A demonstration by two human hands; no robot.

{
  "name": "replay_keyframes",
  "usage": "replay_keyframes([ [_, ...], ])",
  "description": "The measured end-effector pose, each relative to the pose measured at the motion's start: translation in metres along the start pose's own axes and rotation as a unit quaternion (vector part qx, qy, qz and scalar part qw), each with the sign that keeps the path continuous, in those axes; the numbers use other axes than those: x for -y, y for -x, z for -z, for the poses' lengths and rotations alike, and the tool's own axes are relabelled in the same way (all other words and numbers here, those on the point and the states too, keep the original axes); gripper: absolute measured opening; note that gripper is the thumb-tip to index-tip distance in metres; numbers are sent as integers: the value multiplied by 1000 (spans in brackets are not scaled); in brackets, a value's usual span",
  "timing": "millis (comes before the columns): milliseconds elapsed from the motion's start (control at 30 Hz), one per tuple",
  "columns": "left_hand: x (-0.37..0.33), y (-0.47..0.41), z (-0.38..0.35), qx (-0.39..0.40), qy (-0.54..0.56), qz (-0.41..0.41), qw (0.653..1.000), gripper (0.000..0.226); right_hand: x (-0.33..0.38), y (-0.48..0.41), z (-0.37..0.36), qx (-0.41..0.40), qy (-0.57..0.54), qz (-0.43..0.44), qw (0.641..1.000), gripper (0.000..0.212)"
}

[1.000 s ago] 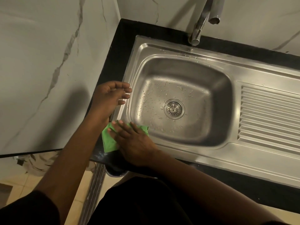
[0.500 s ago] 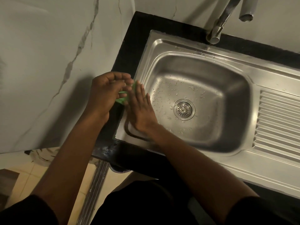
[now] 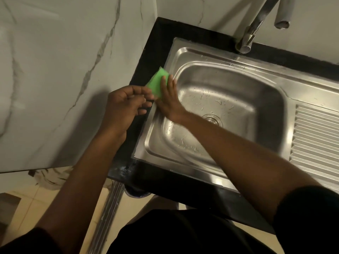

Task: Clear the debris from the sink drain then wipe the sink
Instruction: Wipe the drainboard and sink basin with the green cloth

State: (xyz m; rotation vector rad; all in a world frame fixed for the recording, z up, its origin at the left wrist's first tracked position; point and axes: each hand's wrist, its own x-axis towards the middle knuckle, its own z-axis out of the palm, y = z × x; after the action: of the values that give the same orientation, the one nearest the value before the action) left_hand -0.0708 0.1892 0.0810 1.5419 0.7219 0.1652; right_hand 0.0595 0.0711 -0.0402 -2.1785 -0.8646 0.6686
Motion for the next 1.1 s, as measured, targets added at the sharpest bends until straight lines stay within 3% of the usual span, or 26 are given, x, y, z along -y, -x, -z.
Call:
replay_keyframes([
  [100,-1,-2,-1,3,2,2,1000,23,16,65,-27,73,2,30,997,86],
  [233,-8,-3,-7,9,-8,2,1000,24,26,120,-35,183,88,65,977,81],
  [467,-24,0,-21,20,-13,-13,1000,23,15,166,11,269,152,133,942,66],
  [633,-26,1,-40,52,-12,-12,999,22,-15,208,51,239,23,88,967,57],
  [800,-23,-6,-69,89,-30,-7,996,24,-64,229,106,225,97,-38,969,42],
  [867,-21,-8,-84,109,-40,0,993,25,-78,226,135,147,64,-95,982,41],
  [967,-20,-8,-103,128,-39,5,991,25,-99,211,182,-80,21,-146,986,45],
  [1100,-20,-9,-121,141,-40,7,989,25,-132,180,234,-362,-29,-227,904,42],
])
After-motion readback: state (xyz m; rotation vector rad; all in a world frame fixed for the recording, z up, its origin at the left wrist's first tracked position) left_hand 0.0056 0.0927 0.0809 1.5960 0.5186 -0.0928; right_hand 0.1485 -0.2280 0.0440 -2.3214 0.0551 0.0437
